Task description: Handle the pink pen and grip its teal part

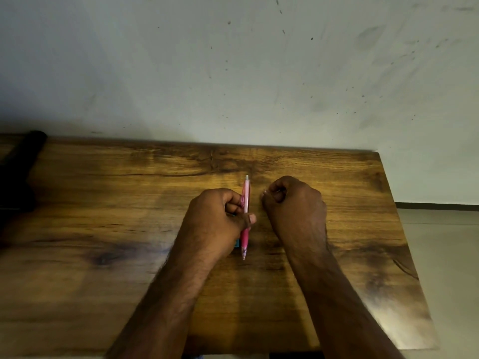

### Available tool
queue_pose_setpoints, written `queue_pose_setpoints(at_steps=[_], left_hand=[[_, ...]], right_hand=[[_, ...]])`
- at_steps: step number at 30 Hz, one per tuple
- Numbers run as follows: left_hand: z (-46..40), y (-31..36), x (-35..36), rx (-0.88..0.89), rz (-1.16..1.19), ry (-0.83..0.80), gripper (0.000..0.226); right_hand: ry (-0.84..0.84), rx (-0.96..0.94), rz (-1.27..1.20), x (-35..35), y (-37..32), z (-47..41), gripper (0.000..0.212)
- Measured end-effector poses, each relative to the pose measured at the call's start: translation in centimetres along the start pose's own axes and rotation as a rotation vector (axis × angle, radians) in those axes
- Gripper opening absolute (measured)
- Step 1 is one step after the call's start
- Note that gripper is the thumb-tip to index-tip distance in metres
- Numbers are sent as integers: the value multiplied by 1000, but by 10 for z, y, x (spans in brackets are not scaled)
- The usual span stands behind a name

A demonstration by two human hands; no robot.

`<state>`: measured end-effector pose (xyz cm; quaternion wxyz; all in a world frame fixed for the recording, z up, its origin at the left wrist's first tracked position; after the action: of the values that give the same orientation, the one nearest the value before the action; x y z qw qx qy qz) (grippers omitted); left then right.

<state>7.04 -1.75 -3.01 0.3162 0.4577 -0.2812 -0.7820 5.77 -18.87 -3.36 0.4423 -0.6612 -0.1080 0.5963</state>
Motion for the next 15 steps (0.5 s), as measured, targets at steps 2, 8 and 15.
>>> queue_pose_setpoints(at_steps=[2, 8, 15], left_hand=[[0, 0, 0, -1, -3, 0, 17], [1, 2, 1, -7, 0, -5, 18], [5, 10, 5, 41, -46, -60, 21]], right_hand=[[-9, -3, 1, 0, 0, 1, 12], [83, -46, -239, -13, -5, -3, 11], [-174, 183, -742, 4, -1, -2, 20]])
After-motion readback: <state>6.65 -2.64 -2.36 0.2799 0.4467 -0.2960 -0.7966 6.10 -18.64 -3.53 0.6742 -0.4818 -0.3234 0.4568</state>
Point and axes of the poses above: each hand's wrist, its own z-axis away from the middle knuckle, its own x-axis out of the palm, y = z × x, the point moved 7 cm from there along -z, towards the middle knuckle, and after that the axes turned 9 degrees about -z, right-handed, at the moved point
